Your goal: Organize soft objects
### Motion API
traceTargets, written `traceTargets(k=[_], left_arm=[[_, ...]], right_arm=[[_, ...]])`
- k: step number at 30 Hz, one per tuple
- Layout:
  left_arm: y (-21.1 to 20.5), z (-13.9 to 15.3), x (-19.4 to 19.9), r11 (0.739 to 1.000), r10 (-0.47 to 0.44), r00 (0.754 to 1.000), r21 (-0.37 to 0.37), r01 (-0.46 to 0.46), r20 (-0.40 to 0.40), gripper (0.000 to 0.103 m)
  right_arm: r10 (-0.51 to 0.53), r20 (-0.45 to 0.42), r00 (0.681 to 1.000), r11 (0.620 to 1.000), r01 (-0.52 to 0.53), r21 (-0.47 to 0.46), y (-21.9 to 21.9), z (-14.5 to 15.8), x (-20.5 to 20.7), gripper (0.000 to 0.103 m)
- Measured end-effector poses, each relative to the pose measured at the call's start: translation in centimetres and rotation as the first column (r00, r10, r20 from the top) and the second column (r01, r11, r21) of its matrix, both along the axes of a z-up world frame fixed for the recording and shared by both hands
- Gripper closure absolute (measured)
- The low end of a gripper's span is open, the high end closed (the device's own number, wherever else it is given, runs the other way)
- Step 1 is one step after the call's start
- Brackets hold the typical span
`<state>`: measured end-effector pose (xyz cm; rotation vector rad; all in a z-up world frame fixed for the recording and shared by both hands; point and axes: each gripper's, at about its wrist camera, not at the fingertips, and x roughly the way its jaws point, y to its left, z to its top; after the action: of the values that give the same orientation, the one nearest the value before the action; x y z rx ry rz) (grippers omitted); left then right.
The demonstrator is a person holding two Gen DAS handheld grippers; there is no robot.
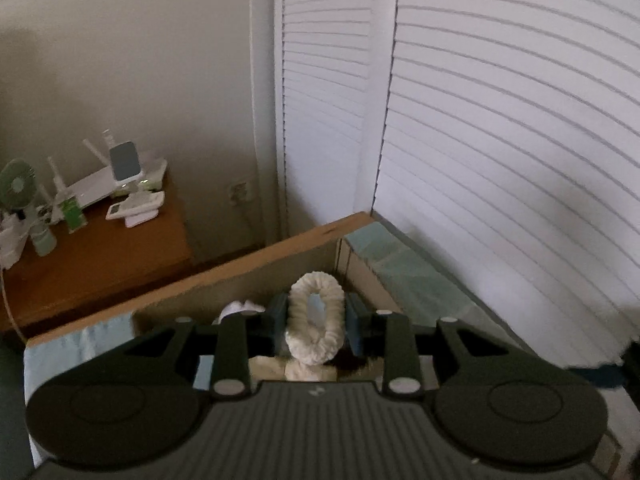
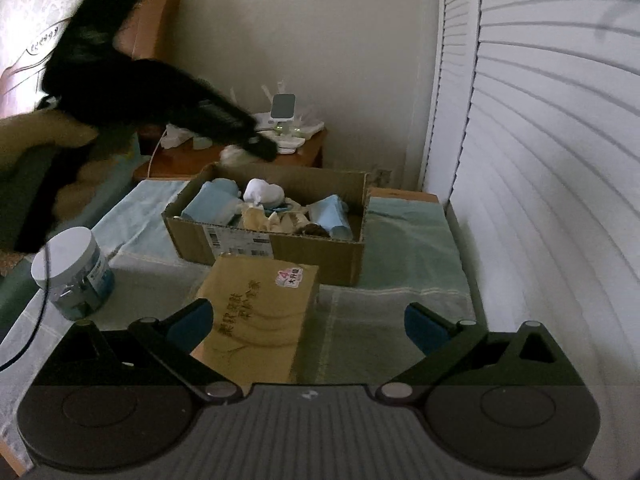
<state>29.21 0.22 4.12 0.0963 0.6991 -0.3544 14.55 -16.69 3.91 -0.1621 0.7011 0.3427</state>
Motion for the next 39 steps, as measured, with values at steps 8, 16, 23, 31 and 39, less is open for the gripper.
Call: traceTargets(k=[8, 16, 23, 31, 39], left_arm=[[-1.8, -0.6, 3.7, 0.999, 0.031, 0.999, 0.021, -0.032, 0.030, 0.011], [-0.5, 0.5, 0.8, 0.997, 0.059, 0.993, 0.036, -0.064, 0.105, 0.003], [1.4, 1.7, -5.3, 0.995, 0.087, 0.983, 0.033, -0.093, 0.163, 0.001], [2.7, 0.5, -12.7, 0.984, 0.172, 0.979, 0.029, -0.176, 0.110, 0.001], [3.4, -0.3, -17.0, 0.966, 0.257, 0.966, 0.000, -0.257, -0.041, 0.001]], right_arm=[[-0.032, 0.001, 0.999, 0.999, 0.032, 0.014, -1.1, 0.0, 0.0, 0.000], [-0.040, -0.002, 0.999, 0.999, 0.040, 0.024, -1.4, 0.3, -0.1, 0.000], [-0.078, -0.015, 0.997, 0.997, 0.078, 0.014, -0.8, 1.1, -0.6, 0.000], [-0.174, -0.088, 0.981, 0.985, 0.175, 0.000, -0.6, 0.7, -1.2, 0.000], [-0.212, -0.120, 0.970, 0.977, 0.213, -0.005, 0.3, 1.5, -3.0, 0.000]])
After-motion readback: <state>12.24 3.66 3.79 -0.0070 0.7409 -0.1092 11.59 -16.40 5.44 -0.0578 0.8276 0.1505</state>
